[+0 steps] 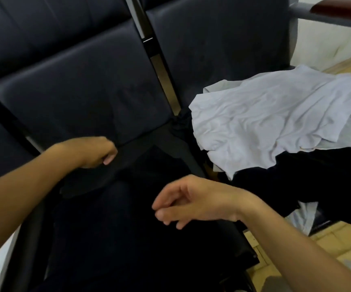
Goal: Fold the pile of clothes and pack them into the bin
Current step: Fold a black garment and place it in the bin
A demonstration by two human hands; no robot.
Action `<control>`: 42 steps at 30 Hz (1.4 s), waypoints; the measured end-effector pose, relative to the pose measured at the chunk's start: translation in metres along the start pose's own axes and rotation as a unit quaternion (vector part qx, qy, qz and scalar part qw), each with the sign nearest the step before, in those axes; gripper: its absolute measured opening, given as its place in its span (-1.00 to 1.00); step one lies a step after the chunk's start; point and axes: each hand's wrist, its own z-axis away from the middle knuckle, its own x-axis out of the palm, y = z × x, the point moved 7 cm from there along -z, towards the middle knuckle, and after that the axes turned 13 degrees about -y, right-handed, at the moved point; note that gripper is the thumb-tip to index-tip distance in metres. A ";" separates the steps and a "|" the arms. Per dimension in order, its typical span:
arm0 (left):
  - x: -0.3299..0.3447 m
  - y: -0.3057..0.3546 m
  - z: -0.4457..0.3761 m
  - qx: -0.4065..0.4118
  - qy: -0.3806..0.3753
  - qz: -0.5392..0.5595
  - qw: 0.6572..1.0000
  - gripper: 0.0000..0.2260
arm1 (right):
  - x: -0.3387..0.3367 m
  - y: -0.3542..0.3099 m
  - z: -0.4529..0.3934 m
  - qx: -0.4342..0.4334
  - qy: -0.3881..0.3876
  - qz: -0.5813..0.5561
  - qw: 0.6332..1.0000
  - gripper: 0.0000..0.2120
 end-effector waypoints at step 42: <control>0.037 -0.087 0.318 0.044 0.365 0.343 0.865 -0.68 | 0.021 -0.239 0.014 -0.110 0.335 0.596 0.722 -0.50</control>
